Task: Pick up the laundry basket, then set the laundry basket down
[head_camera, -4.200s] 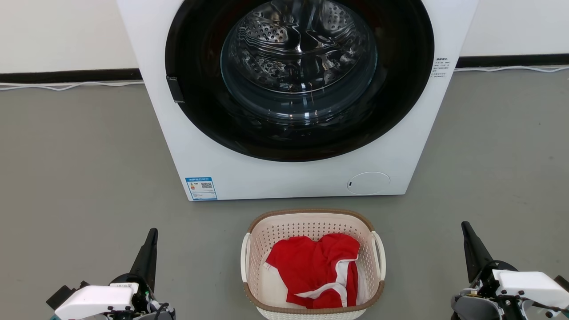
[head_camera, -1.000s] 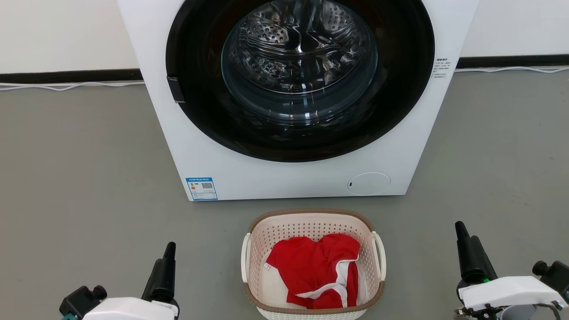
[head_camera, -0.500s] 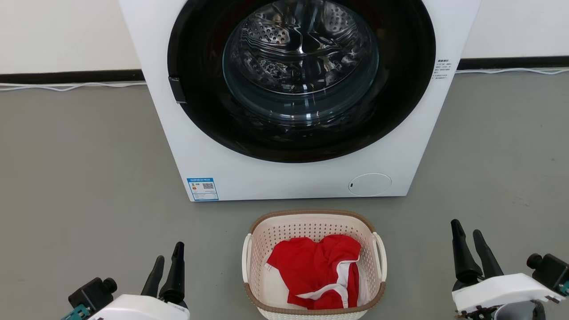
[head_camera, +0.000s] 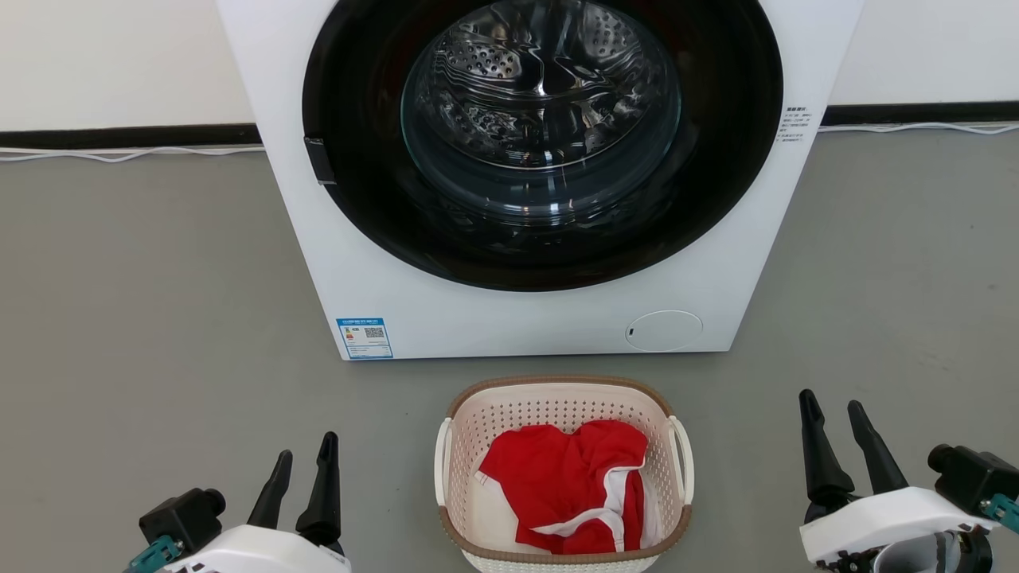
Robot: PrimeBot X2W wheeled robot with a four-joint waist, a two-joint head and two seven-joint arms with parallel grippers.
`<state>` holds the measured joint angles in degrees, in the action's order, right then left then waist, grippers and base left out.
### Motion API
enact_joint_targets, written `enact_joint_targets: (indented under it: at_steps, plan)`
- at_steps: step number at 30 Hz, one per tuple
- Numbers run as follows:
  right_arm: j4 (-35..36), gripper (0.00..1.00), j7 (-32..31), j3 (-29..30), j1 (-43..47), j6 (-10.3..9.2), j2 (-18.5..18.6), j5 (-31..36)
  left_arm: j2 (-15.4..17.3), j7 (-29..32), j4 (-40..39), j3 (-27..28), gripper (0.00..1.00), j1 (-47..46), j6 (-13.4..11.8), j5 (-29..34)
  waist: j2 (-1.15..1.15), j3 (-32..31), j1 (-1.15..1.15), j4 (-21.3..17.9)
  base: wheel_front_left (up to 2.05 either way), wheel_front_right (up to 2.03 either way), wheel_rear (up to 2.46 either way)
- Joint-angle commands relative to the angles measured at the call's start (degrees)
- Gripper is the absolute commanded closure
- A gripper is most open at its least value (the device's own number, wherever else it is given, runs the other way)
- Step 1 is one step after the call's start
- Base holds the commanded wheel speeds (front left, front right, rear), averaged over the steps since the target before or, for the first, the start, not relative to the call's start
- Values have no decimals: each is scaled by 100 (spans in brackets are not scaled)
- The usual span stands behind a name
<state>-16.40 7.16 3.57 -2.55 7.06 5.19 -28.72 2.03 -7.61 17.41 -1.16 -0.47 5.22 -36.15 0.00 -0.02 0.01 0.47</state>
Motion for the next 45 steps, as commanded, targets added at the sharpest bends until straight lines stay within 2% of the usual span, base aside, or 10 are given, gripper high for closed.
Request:
enact_joint_targets:
  at_steps: [1, 20, 41, 45]
  plan:
    - [117, 0, 117, -95, -245, 29, 96, 231, 54, -72, -174, 91, 0, -174, -26, 217, 0, -2, 0, -4, 0, 0, 0]
    - [73, 0, 437, -118, -184, 36, 75, 1636, 69, -392, -176, 64, 0, -132, -52, 1593, 0, -9, 0, -89, 0, 0, 0]
    - [-13, 0, 774, -166, -224, 43, 153, 3093, 84, -729, -135, -47, 0, -111, -120, 2828, 0, 27, 0, -83, 0, 0, 0]
    - [-27, 0, 784, -162, -233, 43, 163, 3135, 85, -739, -124, -51, 0, -129, -123, 2859, 0, 42, 0, -85, 0, 0, 0]
